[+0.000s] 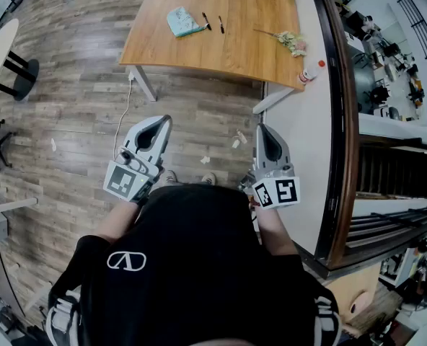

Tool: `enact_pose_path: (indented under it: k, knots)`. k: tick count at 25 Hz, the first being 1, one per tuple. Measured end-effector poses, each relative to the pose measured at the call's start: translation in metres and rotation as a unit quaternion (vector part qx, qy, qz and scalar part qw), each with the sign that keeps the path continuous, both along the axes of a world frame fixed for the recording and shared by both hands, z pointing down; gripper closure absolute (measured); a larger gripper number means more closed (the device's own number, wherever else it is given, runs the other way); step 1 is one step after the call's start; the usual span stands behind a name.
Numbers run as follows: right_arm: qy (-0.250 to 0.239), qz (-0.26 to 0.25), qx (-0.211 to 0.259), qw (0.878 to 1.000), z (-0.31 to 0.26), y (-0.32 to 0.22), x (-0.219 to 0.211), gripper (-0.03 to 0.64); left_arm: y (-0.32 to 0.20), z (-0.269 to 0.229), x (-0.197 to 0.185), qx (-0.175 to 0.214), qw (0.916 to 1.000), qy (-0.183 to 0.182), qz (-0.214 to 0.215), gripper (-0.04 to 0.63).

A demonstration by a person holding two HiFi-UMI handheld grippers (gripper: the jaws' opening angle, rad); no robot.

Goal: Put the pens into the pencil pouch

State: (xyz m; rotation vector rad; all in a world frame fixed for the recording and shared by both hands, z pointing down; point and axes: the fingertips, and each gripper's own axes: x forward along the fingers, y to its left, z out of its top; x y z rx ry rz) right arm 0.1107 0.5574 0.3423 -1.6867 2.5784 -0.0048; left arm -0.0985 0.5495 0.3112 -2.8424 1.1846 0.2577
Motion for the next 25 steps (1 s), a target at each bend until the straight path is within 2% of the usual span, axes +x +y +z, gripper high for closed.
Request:
enact_pose_path:
  k: [9,13,15,25]
  knots:
    - [-0.007,-0.009,-0.006,1.000,0.005,-0.017,0.002,0.618,-0.014,0.003,0.007,-0.001,1.0000,-0.006,-0.004,0.592]
    - [-0.059,-0.027,0.012,0.998,-0.003,-0.021,0.013,0.618,-0.022,0.007,0.015,-0.007,0.9999,-0.007,-0.006,0.592]
    - [-0.065,-0.028,0.017,0.997,-0.005,-0.026,0.018,0.618,-0.027,0.009,0.016,-0.010,0.9999,-0.008,-0.010,0.592]
    - [-0.080,-0.057,0.008,0.995,0.019,-0.091,0.058,0.618,-0.086,0.020,0.047,-0.020,0.9983,-0.018,-0.051,0.592]
